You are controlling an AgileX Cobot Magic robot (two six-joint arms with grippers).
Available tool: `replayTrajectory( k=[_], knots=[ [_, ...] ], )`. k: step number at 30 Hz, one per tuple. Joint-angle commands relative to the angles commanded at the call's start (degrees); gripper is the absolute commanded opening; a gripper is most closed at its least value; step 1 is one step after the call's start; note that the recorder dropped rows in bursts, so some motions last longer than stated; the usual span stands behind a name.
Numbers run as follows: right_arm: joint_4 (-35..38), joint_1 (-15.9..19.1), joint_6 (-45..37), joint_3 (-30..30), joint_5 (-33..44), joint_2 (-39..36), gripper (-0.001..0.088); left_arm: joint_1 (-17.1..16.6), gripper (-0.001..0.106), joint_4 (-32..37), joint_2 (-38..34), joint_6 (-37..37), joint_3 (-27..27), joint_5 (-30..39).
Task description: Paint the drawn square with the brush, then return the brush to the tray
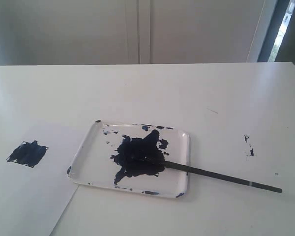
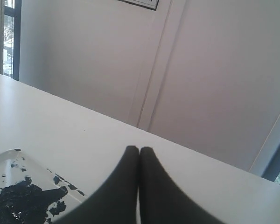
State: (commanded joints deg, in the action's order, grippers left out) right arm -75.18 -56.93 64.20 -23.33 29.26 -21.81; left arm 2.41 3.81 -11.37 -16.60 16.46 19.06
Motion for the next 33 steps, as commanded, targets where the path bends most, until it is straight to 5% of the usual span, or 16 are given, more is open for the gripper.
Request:
replayTrajectory(
  k=[5, 10, 18, 24, 33],
  knots=[
    [5.89, 0.00, 0.00, 0.12, 0.47, 0.00, 0.0000, 0.00, 0.000, 0.00, 0.00, 0.00, -2.37, -1.17],
    [34.93, 0.00, 0.23, 0.12, 2.85, 0.00, 0.0000, 0.00, 0.000, 0.00, 0.00, 0.00, -6.20, -1.46],
    [48.24, 0.00, 0.23, 0.12, 2.30, -0.21, 0.0000, 0.00, 0.000, 0.00, 0.00, 0.00, -11.17, -1.35],
    [41.76, 0.00, 0.23, 0.12, 1.87, -0.28, 0.0000, 0.00, 0.000, 0.00, 0.00, -0.03, -12.09, -1.38],
    [12.70, 0.00, 0.23, 0.12, 1.87, -0.28, 0.0000, 0.00, 0.000, 0.00, 0.00, -0.03, -12.09, -1.49]
  ],
)
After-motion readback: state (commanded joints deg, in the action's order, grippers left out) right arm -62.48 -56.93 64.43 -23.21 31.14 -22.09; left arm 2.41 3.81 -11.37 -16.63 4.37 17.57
